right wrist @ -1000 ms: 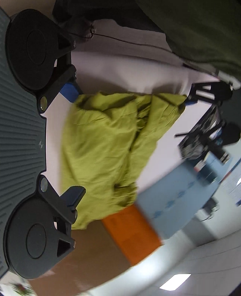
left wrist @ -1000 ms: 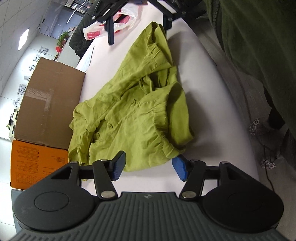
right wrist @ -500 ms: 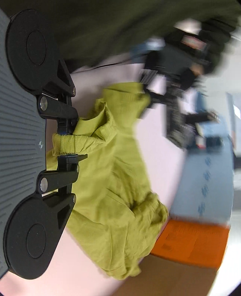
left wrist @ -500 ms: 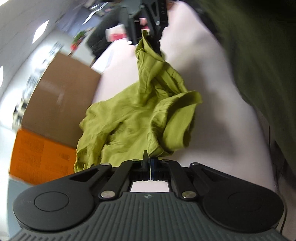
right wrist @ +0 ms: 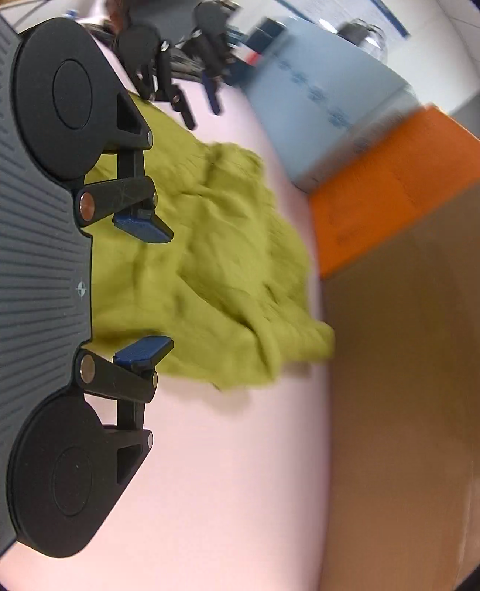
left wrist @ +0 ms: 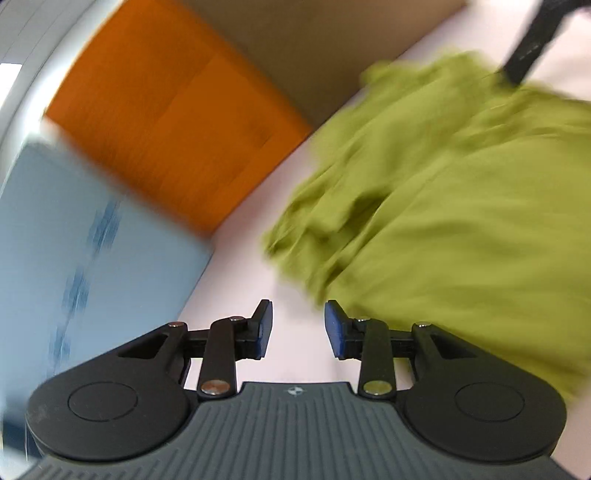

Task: Fold clothes

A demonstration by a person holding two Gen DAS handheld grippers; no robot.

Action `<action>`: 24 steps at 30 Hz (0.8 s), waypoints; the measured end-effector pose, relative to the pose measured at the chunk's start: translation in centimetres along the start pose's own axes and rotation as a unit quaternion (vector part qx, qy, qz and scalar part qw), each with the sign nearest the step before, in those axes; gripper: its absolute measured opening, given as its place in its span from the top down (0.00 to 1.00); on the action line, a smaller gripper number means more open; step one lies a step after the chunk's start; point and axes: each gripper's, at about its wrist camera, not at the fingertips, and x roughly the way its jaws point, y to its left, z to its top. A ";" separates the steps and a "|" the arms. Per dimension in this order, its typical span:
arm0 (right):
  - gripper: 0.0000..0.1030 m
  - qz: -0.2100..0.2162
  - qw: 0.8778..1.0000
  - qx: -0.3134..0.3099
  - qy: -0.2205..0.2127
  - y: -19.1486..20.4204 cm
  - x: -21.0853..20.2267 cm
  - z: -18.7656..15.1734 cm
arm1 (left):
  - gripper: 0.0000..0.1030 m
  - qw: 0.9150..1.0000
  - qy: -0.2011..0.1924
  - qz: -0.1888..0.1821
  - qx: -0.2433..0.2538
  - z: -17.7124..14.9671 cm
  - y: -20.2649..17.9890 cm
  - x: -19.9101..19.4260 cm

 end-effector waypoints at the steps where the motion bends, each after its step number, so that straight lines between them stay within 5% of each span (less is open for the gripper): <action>1: 0.47 -0.004 1.000 -0.003 -0.022 0.3 -0.9 0.0 | 0.70 1.000 0.014 0.010 -0.023 -0.2 0.5 0.4; 5: 0.45 0.024 0.997 -0.041 -0.063 3.8 -3.7 -1.4 | 0.55 0.992 -0.022 -0.037 -0.123 -1.6 2.7 -3.9; 10: 0.46 0.052 0.995 -0.070 -0.043 7.6 -2.3 -3.3 | 0.34 0.974 -0.079 -0.149 -0.149 -1.1 0.1 -8.0; 12: 0.46 0.026 0.997 -0.066 -0.021 7.7 -0.3 -4.2 | 0.34 0.970 -0.057 -0.177 -0.159 -0.1 -1.5 -7.4; 15: 0.45 -0.009 0.999 -0.046 0.000 6.3 2.6 -5.1 | 0.34 0.966 0.054 -0.178 -0.180 0.3 -3.3 -3.5; 16: 0.45 -0.001 0.999 -0.046 -0.016 6.1 2.5 -5.4 | 0.24 0.962 0.075 -0.178 -0.193 0.0 -3.4 -2.4; 17: 0.45 -0.003 0.999 -0.047 -0.016 6.1 2.5 -5.3 | 0.17 0.959 0.071 -0.174 -0.213 -0.4 -3.0 -2.2; 20: 0.44 -0.014 0.999 -0.038 -0.010 6.6 2.1 -4.9 | 0.17 0.946 0.088 -0.193 -0.245 -0.7 -2.1 -1.5; 24: 0.35 -0.014 0.999 -0.024 -0.046 7.1 -0.5 -5.3 | 0.17 0.948 0.088 -0.184 -0.243 -0.5 -2.2 -1.7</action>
